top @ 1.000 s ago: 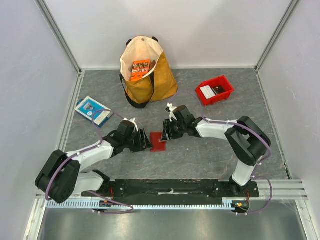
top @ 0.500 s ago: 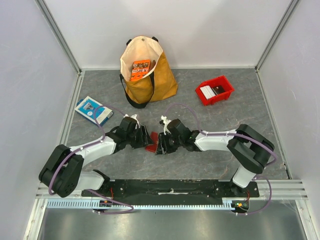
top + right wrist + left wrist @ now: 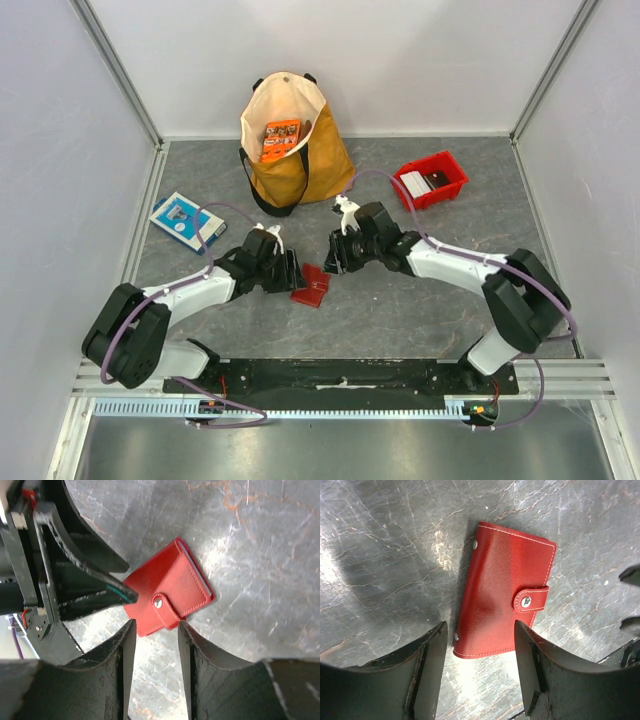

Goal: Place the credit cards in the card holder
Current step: Open the card holder at the center of the board.

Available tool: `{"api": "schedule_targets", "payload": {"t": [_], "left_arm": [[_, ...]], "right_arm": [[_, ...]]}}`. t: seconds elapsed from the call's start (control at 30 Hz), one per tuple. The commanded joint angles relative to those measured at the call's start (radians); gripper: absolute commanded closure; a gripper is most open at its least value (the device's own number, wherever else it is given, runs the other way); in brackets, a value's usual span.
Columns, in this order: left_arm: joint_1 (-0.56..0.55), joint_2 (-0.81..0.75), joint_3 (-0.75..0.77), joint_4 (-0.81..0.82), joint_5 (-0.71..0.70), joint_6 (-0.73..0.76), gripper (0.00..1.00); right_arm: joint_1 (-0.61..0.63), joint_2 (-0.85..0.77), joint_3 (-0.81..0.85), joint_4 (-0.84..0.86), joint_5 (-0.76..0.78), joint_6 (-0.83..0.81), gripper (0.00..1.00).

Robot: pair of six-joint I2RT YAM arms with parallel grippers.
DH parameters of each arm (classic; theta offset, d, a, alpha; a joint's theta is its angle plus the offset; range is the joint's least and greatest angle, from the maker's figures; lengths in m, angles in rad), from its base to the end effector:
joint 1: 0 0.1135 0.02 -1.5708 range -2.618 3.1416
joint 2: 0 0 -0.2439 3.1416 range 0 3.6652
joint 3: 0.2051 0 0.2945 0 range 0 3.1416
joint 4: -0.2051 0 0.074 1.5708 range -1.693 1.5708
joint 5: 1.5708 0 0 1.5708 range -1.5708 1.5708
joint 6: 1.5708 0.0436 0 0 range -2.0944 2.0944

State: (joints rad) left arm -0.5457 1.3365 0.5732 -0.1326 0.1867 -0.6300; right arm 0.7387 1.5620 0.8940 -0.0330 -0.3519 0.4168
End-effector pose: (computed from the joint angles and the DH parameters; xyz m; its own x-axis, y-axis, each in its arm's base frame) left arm 0.2404 -0.1555 0.1035 -0.8981 -0.1319 -0.4195 0.0990 0.8688 -0.4852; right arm 0.2628 0.2597 0.1518 -0.7708 -0.1879 -0.6088 -0.5630 0.6483 0.5127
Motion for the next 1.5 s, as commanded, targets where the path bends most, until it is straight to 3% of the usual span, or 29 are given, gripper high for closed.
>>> {"api": "schedule_targets", "payload": {"t": [0.0, 0.23, 0.63, 0.93, 1.13, 1.23, 1.47], "left_arm": [[-0.002, 0.050, 0.028, -0.015, 0.037, 0.070, 0.38], [-0.002, 0.099, 0.034, -0.025, 0.048, 0.085, 0.41], [-0.002, 0.145, 0.039, -0.025, 0.091, 0.124, 0.53], [-0.005, 0.207, 0.076, -0.006, 0.112, 0.133, 0.77], [-0.002, 0.234, 0.102, 0.005, 0.117, 0.125, 0.92], [-0.002, 0.245, 0.103, 0.010, 0.123, 0.119, 0.96], [-0.011, 0.247, 0.085, 0.056, 0.138, 0.082, 0.98]], "right_arm": [[-0.009, 0.111, 0.144, -0.084, -0.157, -0.190, 0.55], [-0.009, 0.251, 0.250, -0.168, -0.191, -0.282, 0.58], [-0.009, 0.313, 0.180, -0.191, -0.211, -0.317, 0.57], [0.001, 0.328, 0.132, -0.199, -0.289, -0.317, 0.60], [0.042, 0.348, 0.129, -0.226, -0.277, -0.328, 0.69], [0.060, 0.363, 0.128, -0.229, -0.257, -0.316, 0.73], [0.111, 0.386, 0.140, -0.199, -0.243, -0.276, 0.67]]}}
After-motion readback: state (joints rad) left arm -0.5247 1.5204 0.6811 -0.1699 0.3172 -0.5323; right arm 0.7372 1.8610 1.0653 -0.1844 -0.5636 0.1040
